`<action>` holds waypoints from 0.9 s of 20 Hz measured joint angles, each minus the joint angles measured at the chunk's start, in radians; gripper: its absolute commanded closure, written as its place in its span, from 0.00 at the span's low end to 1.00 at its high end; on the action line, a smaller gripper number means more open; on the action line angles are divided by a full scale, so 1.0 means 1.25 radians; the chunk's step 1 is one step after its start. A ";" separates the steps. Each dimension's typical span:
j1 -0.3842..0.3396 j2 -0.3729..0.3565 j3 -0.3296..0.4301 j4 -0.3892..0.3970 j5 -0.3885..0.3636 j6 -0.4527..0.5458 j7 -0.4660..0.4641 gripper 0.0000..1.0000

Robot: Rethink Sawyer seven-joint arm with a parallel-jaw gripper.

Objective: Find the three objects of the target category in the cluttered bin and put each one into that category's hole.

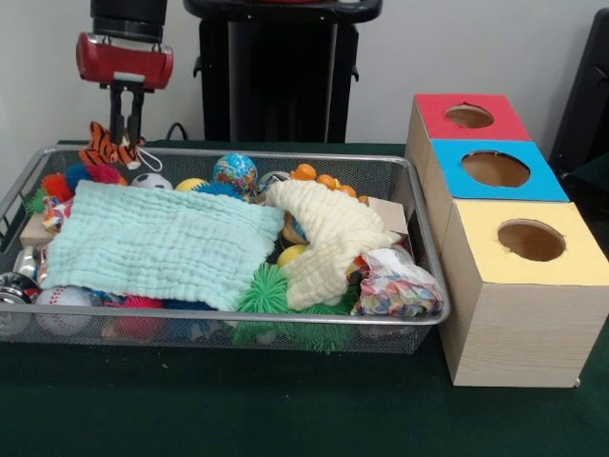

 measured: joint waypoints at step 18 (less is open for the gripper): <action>0.067 -0.118 0.038 0.096 0.077 0.019 0.000 1.00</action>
